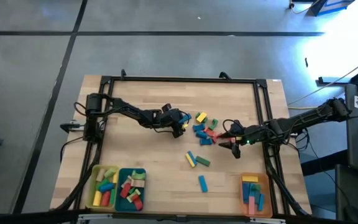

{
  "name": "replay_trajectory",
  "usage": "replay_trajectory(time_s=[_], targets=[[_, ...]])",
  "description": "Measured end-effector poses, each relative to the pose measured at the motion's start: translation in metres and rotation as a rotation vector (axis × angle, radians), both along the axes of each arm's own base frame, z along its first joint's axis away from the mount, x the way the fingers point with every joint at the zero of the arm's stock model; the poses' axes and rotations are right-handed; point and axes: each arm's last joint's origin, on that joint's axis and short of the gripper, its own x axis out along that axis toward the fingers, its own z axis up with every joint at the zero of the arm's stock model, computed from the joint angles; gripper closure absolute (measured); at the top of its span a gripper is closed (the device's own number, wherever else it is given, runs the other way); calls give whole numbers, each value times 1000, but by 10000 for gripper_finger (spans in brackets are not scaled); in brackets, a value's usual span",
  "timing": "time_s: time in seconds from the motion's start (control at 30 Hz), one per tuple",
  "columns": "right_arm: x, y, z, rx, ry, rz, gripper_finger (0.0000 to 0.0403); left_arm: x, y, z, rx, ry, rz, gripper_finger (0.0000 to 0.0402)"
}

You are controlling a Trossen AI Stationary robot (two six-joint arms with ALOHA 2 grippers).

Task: Sort blocks by size
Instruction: Put the blue rectangular block into the orange bin

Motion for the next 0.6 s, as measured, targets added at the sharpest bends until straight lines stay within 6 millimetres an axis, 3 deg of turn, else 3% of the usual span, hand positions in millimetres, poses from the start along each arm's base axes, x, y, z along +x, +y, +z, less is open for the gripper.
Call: replay_trajectory(time_s=[0.47, 0.6], targets=[[1, 0, 2, 5, -19, 0, 185, -1, 1, -5, -93, -2, 6, 282], [2, 0, 3, 10, -35, 0, 185, 2, 0, -3, -102, -35, 11, 283]])
